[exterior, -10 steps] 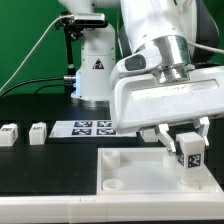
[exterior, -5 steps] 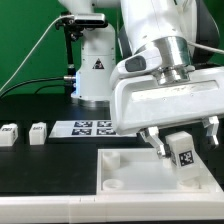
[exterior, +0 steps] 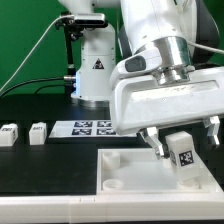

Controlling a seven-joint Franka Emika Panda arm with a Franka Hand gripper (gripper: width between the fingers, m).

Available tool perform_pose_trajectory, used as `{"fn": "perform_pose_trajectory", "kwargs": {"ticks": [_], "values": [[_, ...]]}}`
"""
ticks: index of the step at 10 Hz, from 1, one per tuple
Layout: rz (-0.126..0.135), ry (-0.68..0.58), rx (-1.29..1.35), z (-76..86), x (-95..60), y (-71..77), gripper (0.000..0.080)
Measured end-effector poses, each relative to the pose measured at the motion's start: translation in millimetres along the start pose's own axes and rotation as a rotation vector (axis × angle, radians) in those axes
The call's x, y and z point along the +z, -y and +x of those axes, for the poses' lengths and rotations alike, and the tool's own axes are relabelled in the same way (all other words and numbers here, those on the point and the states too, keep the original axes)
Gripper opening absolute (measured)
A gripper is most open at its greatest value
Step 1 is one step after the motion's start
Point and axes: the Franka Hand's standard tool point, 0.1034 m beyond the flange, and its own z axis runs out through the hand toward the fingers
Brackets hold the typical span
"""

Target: Assemble one leg

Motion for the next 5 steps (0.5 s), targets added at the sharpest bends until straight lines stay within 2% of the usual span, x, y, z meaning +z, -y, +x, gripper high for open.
{"fn": "perform_pose_trajectory", "kwargs": {"ticks": [1,4,5], "values": [[0.001,0.004,-0.002,3.6,-3.7,0.2,0.0649],[0.024,0.067,-0.005,0.7,-0.3,5.3,0.0649],[0.053,0.161,0.001,-6.9,1.4,12.1,0.0649]]}}
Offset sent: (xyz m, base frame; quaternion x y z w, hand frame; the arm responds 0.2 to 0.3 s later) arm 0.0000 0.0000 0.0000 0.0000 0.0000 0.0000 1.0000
